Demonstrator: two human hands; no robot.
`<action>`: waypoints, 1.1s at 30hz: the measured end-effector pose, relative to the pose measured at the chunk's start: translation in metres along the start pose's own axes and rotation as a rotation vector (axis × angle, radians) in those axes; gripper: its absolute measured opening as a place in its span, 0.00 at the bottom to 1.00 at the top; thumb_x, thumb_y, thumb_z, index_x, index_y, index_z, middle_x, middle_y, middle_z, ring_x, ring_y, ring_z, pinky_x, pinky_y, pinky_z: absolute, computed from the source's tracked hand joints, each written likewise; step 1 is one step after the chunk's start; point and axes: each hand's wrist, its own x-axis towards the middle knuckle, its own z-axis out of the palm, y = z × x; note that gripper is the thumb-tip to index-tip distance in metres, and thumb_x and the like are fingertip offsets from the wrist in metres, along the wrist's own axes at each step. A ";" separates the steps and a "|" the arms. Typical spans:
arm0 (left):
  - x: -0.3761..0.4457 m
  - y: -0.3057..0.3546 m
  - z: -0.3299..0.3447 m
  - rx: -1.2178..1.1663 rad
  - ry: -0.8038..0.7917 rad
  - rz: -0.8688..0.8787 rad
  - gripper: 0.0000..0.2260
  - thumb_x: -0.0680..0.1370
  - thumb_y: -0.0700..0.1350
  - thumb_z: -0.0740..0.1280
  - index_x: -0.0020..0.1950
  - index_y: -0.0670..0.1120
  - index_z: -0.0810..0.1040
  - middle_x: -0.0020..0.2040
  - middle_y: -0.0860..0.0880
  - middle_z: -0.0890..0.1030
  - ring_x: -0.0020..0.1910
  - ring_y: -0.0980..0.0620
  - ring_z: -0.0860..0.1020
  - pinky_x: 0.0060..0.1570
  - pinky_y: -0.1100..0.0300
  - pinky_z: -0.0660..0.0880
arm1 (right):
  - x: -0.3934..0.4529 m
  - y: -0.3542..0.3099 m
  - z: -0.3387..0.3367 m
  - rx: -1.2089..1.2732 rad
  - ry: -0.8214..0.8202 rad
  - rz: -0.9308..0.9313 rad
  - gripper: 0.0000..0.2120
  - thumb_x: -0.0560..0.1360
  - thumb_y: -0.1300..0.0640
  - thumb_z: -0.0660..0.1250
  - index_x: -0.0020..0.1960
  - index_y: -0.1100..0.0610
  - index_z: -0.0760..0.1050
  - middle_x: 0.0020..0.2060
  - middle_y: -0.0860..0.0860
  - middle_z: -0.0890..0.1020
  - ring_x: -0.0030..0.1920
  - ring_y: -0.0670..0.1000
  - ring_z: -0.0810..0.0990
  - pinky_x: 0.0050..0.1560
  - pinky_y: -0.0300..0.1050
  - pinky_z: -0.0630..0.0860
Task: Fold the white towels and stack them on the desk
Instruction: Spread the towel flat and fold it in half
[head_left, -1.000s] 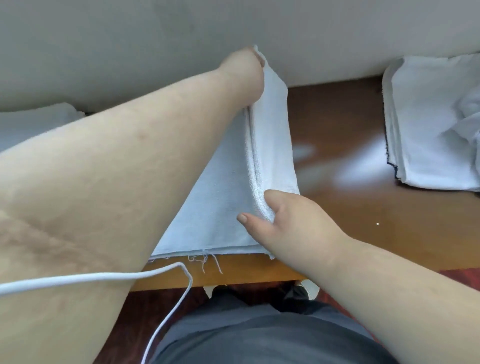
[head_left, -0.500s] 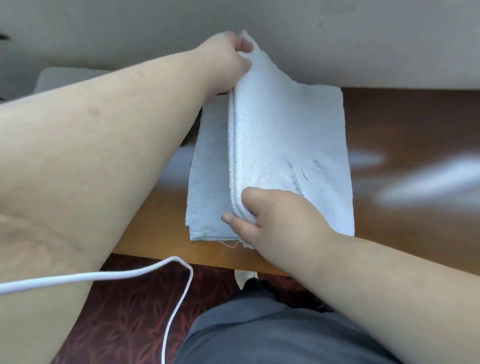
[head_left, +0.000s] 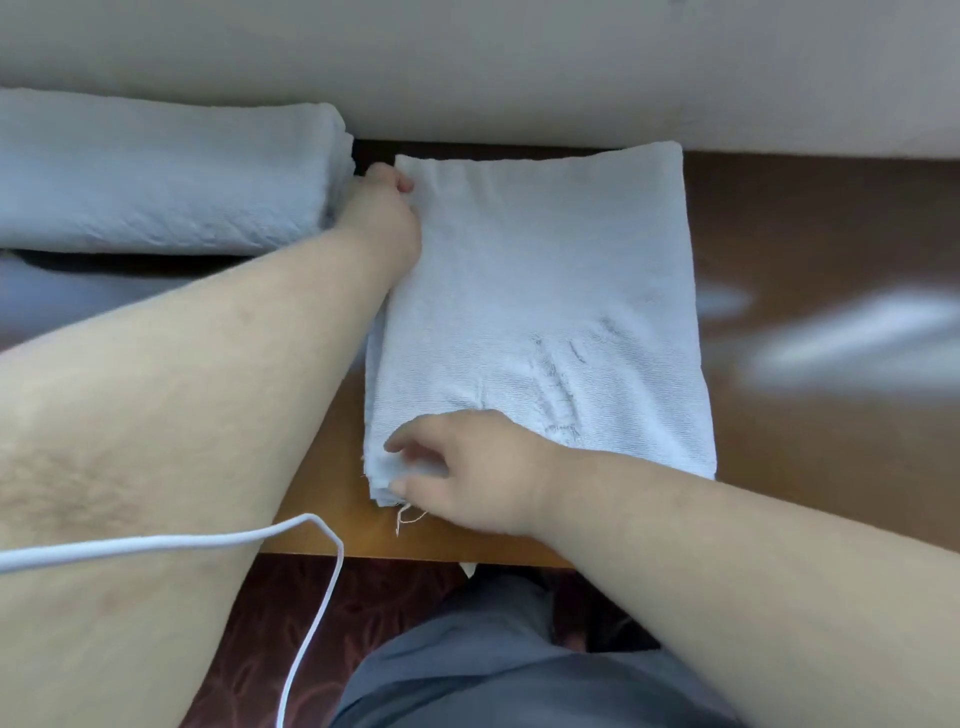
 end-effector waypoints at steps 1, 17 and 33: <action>-0.003 0.000 0.000 0.004 0.085 0.013 0.18 0.78 0.45 0.63 0.68 0.48 0.71 0.64 0.45 0.71 0.62 0.43 0.71 0.60 0.59 0.68 | -0.004 0.004 -0.010 0.066 0.070 -0.019 0.16 0.76 0.42 0.62 0.61 0.42 0.76 0.53 0.38 0.81 0.56 0.41 0.76 0.59 0.40 0.72; -0.151 0.067 0.073 0.621 -0.420 0.213 0.38 0.76 0.59 0.56 0.78 0.54 0.36 0.79 0.44 0.35 0.77 0.39 0.36 0.69 0.31 0.39 | 0.008 0.149 -0.151 -0.666 0.317 0.352 0.30 0.81 0.39 0.47 0.80 0.45 0.45 0.80 0.53 0.48 0.79 0.57 0.50 0.76 0.54 0.51; -0.202 0.110 0.083 0.660 -0.247 0.541 0.26 0.82 0.49 0.53 0.80 0.55 0.48 0.80 0.45 0.50 0.78 0.41 0.49 0.74 0.42 0.49 | -0.128 0.161 -0.080 -0.511 0.540 0.444 0.30 0.78 0.36 0.55 0.74 0.53 0.63 0.70 0.54 0.66 0.69 0.58 0.65 0.65 0.54 0.67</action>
